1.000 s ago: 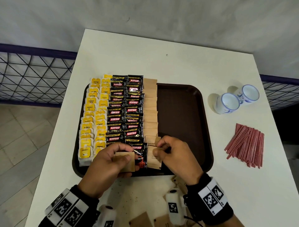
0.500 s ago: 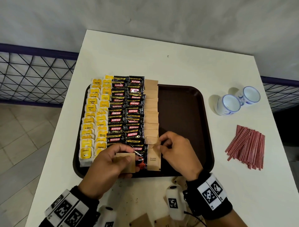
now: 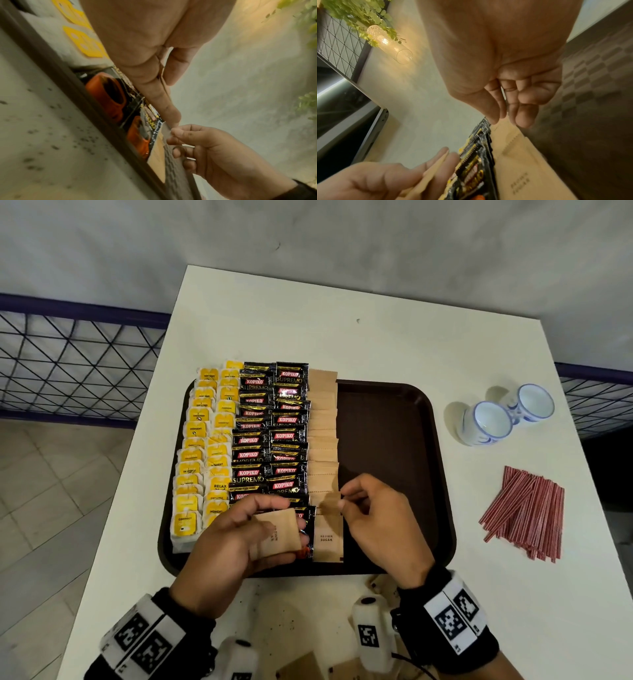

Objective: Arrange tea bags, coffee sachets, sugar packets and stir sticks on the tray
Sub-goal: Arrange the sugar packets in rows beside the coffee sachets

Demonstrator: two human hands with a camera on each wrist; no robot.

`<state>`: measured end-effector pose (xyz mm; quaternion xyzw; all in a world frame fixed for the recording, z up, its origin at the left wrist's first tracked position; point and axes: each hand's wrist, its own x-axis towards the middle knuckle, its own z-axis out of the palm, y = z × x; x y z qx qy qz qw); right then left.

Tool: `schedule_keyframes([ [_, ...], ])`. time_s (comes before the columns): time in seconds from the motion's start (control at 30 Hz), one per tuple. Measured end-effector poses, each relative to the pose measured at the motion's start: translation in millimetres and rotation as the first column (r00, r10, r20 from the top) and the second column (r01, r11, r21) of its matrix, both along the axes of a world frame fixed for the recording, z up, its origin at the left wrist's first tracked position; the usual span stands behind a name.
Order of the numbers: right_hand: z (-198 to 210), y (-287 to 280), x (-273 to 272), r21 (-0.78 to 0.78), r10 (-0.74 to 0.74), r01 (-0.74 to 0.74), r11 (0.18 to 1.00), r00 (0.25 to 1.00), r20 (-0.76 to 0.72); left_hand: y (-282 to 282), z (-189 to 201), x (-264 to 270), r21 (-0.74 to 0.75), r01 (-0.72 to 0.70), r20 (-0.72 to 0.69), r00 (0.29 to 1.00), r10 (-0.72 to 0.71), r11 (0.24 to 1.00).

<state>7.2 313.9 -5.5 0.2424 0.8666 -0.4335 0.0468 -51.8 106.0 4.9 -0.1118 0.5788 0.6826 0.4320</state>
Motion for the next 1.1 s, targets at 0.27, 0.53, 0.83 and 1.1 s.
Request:
schedule_keyframes([
  [0.27, 14.9, -9.9, -6.7, -0.326, 0.099, -0.119, 0.938, 0.992, -0.077, 29.7, -0.8, -1.3, 0.022, -0.082, -0.078, 0.993, 0.084, 0.996],
  [0.53, 8.1, -4.3, -12.2, -0.59, -0.082, 0.015, 0.807, 0.993, -0.086, 46.4, 6.9, -4.3, 0.219, -0.219, 0.193, 0.965, 0.178, 0.951],
  [0.83, 18.1, 10.4, -21.6, -0.63, -0.119, 0.091, 0.771, 0.993, -0.002, 35.9, -3.3, -7.4, -0.076, -0.031, -0.379, 0.926, 0.0, 0.997],
  [1.1, 34.7, 48.2, -43.3, -0.583, -0.118, 0.052, 0.811, 0.99, -0.076, 24.2, 2.8, -3.1, -0.101, -0.054, -0.378, 0.926, 0.012, 0.993],
])
